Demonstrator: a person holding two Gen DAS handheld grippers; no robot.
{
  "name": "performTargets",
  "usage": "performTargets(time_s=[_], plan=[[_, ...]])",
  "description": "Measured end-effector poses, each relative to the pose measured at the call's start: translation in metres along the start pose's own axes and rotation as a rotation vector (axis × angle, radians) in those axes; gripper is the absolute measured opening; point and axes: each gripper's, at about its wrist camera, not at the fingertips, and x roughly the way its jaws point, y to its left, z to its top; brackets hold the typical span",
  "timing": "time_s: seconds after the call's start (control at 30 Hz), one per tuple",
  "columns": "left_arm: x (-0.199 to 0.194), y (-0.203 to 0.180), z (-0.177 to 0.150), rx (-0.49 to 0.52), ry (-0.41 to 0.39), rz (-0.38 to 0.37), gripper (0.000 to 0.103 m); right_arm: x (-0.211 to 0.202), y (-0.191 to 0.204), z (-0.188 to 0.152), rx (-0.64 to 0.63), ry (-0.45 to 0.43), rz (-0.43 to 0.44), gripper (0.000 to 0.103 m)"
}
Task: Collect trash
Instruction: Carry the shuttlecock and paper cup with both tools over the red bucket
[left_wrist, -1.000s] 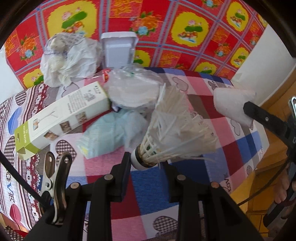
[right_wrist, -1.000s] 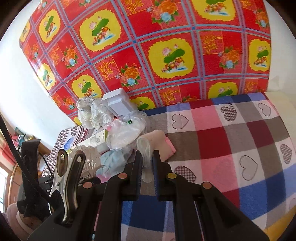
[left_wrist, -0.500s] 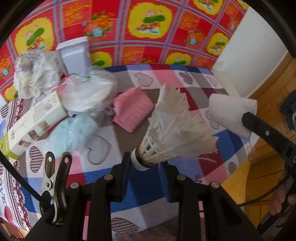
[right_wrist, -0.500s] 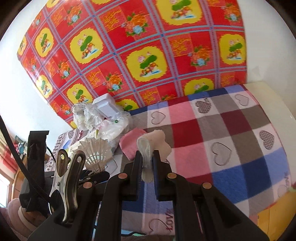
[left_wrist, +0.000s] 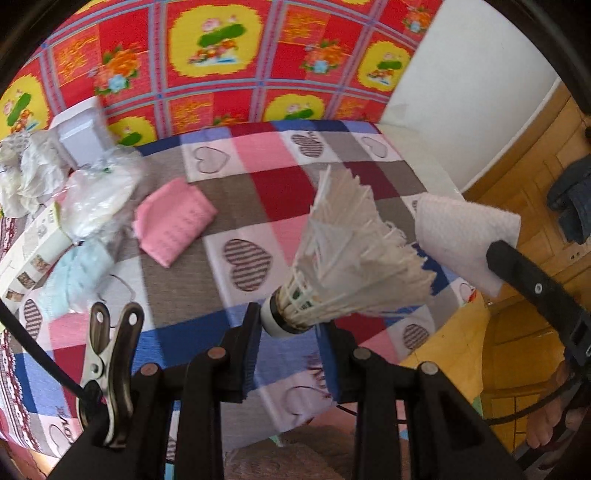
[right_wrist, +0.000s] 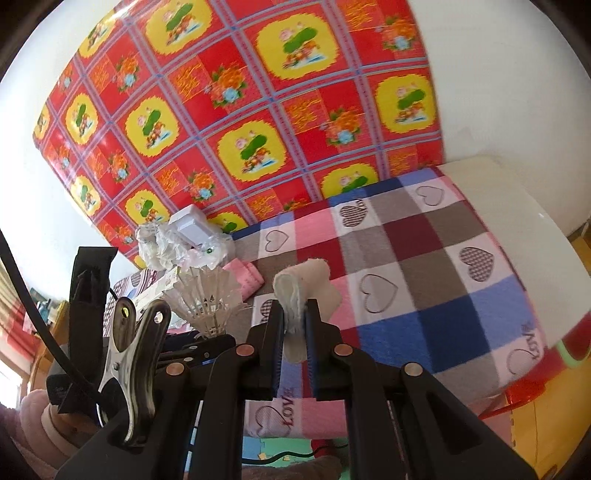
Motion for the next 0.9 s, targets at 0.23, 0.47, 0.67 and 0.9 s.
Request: performTargets(time_s=[0.23,0.47,0.67,0.9], plan=[[0.01,-0.038,-0.003,-0.009,0.005,-0.006,0.031,-0.023,-0.03,-0.006,0.01,-0.013,-0.012,0.012],[0.02,-0.071,-0.004,-0.024,0.012,-0.014,0.031,-0.042,-0.062,-0.014,0.014,-0.014,-0.02,0.012],[0.031,-0.099,-0.005,-0.023,0.013,-0.018,0.031,-0.052,-0.088,-0.017,0.004,-0.004,-0.029,0.012],[0.042,-0.124,0.005,0.003,0.031,-0.024,0.031,-0.065,-0.115,-0.017,0.02,-0.017,-0.043,0.012]])
